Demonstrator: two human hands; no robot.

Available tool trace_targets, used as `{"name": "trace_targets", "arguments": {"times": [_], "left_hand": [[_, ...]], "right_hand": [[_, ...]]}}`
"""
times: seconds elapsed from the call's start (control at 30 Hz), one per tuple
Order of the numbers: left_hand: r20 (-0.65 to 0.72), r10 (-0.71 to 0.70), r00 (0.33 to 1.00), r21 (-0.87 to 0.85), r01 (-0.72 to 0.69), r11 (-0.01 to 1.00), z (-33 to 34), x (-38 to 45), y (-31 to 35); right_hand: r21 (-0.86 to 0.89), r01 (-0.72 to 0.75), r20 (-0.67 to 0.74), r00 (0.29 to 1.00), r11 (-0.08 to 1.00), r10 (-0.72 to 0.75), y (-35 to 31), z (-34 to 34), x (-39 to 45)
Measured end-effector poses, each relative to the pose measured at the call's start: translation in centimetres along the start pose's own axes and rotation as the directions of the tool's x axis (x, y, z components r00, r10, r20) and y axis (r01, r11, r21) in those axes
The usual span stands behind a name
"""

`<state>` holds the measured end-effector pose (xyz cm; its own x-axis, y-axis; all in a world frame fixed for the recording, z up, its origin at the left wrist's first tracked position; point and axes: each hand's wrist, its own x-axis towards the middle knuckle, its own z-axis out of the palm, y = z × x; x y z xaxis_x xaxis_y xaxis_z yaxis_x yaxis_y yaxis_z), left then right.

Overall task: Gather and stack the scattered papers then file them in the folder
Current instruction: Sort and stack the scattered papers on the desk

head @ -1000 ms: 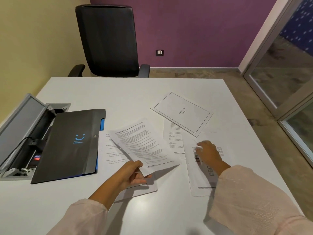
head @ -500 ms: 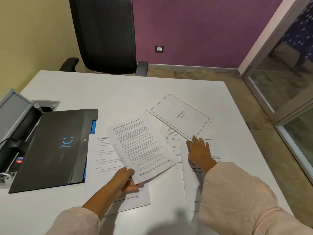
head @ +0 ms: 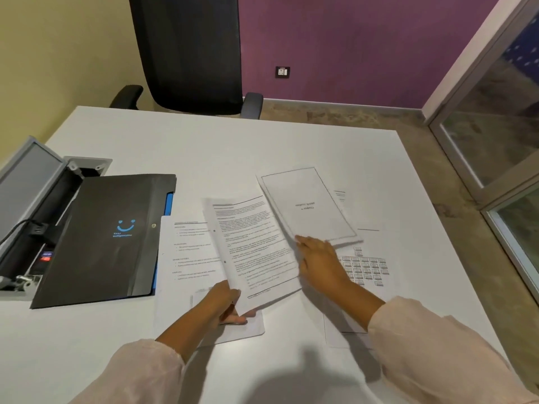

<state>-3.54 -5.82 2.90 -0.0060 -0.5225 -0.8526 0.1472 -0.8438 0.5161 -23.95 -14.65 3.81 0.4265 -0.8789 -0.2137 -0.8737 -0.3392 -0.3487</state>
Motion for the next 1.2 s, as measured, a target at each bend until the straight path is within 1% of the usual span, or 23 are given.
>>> {"name": "trace_targets", "arguments": {"times": [0.1, 0.2, 0.27, 0.33, 0.37, 0.43, 0.47, 0.53, 0.57, 0.6, 0.63, 0.7, 0.8, 0.87, 0.9, 0.97, 1.03, 1.07, 1.13, 1.2], "left_hand": [[0.041, 0.036, 0.998, 0.017, -0.037, 0.999, 0.3, -0.3, -1.4], [-0.004, 0.055, 0.998, -0.036, -0.055, 0.998, 0.3, -0.4, -2.5], [-0.028, 0.072, 0.997, -0.052, -0.073, 0.996, 0.3, -0.4, -2.8], [-0.067, 0.121, 0.99, -0.008, -0.122, 0.992, 0.4, -0.5, -2.9], [-0.083, 0.155, 0.984, 0.024, -0.153, 0.988, 0.5, -0.7, -2.9], [-0.099, 0.224, 0.97, 0.068, -0.218, 0.974, 1.2, -1.0, -2.9], [-0.107, 0.252, 0.962, 0.076, -0.244, 0.967, 1.6, -1.3, -2.8], [-0.13, 0.282, 0.951, 0.093, -0.271, 0.958, 2.4, -1.7, -2.5], [-0.145, 0.291, 0.946, 0.12, -0.275, 0.954, 2.6, -1.7, -2.3], [-0.16, 0.298, 0.941, 0.161, -0.273, 0.948, 2.8, -1.4, -2.1], [-0.166, 0.308, 0.937, 0.207, -0.272, 0.94, 2.8, -1.2, -1.9], [-0.151, 0.319, 0.936, 0.285, -0.268, 0.92, 2.5, -1.0, -1.6], [-0.079, 0.313, 0.947, 0.339, -0.27, 0.901, 1.5, -1.4, -1.6], [-0.011, 0.335, 0.942, 0.36, -0.309, 0.881, 0.6, -1.9, -1.8], [0.016, 0.352, 0.936, 0.367, -0.333, 0.869, 0.2, -2.0, -2.0], [0.037, 0.375, 0.926, 0.36, -0.362, 0.86, -0.3, -2.5, -2.1], [0.051, 0.39, 0.919, 0.344, -0.383, 0.857, -0.6, -3.0, -2.2], [0.06, 0.405, 0.912, 0.329, -0.401, 0.855, -0.6, -3.2, -2.1], [0.043, 0.461, 0.886, 0.313, -0.45, 0.836, -0.5, -3.5, -1.7], [-0.015, 0.542, 0.84, 0.303, -0.513, 0.803, -0.1, -4.1, -0.9]], "right_hand": [[0.103, 0.18, 0.1, 0.977, 0.978, -0.19, -3.0, 0.2, -3.2], [0.185, 0.291, 0.171, 0.931, 0.939, -0.322, -4.5, 1.7, -5.6], [0.23, 0.309, 0.199, 0.913, 0.923, -0.356, -5.0, 3.0, -7.1], [0.279, 0.307, 0.203, 0.907, 0.91, -0.368, -5.2, 3.8, -8.2], [0.314, 0.282, 0.21, 0.91, 0.907, -0.356, -5.1, 3.9, -8.6], [0.445, 0.16, 0.212, 0.937, 0.881, -0.277, -4.8, 3.7, -9.4], [0.535, 0.084, 0.189, 0.958, 0.841, -0.216, -4.5, 3.5, -9.7], [0.7, -0.041, 0.112, 0.992, 0.713, -0.053, -3.6, 3.0, -10.0], [0.754, -0.094, 0.086, 0.995, 0.65, 0.044, -3.1, 2.8, -10.1], [0.777, -0.136, 0.068, 0.989, 0.614, 0.132, -2.4, 2.5, -10.3], [0.78, -0.165, 0.05, 0.978, 0.604, 0.204, -1.8, 2.2, -10.4], [0.779, -0.207, 0.023, 0.953, 0.593, 0.302, -0.3, 1.9, -10.8], [0.774, -0.284, 0.014, 0.902, 0.566, 0.432, 1.6, 1.8, -11.3], [0.771, -0.356, 0.045, 0.858, 0.529, 0.512, 2.4, 1.8, -11.3], [0.761, -0.393, 0.071, 0.84, 0.516, 0.537, 2.4, 1.6, -11.2], [0.756, -0.423, 0.103, 0.83, 0.499, 0.547, 2.5, 1.1, -10.8], [0.773, -0.425, 0.145, 0.841, 0.47, 0.521, 2.5, 0.3, -10.1], [0.77, -0.421, 0.156, 0.853, 0.479, 0.499, 2.5, -0.2, -9.8], [0.783, -0.397, 0.144, 0.864, 0.478, 0.482, 2.1, -1.4, -9.3], [0.837, -0.356, 0.118, 0.858, 0.415, 0.5, 1.7, -2.3, -8.8]]}}
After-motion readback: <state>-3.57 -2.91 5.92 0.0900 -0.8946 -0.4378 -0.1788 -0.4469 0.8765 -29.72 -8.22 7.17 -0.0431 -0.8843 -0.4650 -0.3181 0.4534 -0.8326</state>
